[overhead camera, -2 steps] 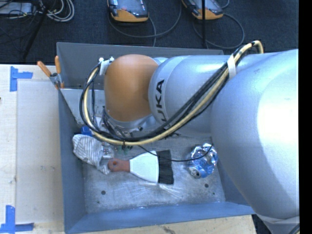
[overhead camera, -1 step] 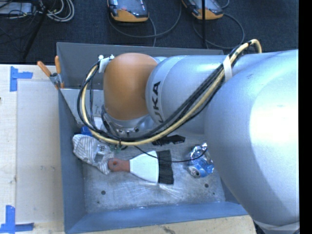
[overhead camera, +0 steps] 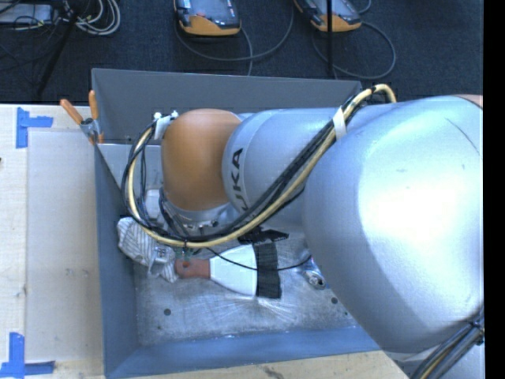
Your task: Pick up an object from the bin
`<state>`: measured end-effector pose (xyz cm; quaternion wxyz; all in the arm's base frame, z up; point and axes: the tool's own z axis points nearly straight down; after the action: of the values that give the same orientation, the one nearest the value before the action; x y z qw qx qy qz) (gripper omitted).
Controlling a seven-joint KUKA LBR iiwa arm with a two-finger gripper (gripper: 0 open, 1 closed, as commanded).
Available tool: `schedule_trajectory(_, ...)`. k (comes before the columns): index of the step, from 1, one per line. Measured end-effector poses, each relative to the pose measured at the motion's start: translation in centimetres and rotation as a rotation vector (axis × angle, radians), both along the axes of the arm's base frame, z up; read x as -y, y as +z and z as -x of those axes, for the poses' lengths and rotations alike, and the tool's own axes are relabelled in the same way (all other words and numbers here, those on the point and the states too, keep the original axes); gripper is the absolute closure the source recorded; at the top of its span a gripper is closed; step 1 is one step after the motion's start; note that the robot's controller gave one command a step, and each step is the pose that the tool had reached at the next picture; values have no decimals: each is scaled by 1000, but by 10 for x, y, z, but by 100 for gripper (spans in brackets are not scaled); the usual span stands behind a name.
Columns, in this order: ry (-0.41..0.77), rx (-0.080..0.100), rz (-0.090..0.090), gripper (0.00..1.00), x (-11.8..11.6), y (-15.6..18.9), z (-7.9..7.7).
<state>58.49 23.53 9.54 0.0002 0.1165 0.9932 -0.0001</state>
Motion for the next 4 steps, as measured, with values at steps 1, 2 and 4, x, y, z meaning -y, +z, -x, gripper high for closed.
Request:
schedule_trajectory(1,-193,-1,-5,100,-7,-18,-3)
schedule_trajectory(2,-193,-1,-5,100,-7,-18,-3)
schedule_trajectory(4,-193,-1,-2,100,-6,-11,-2)
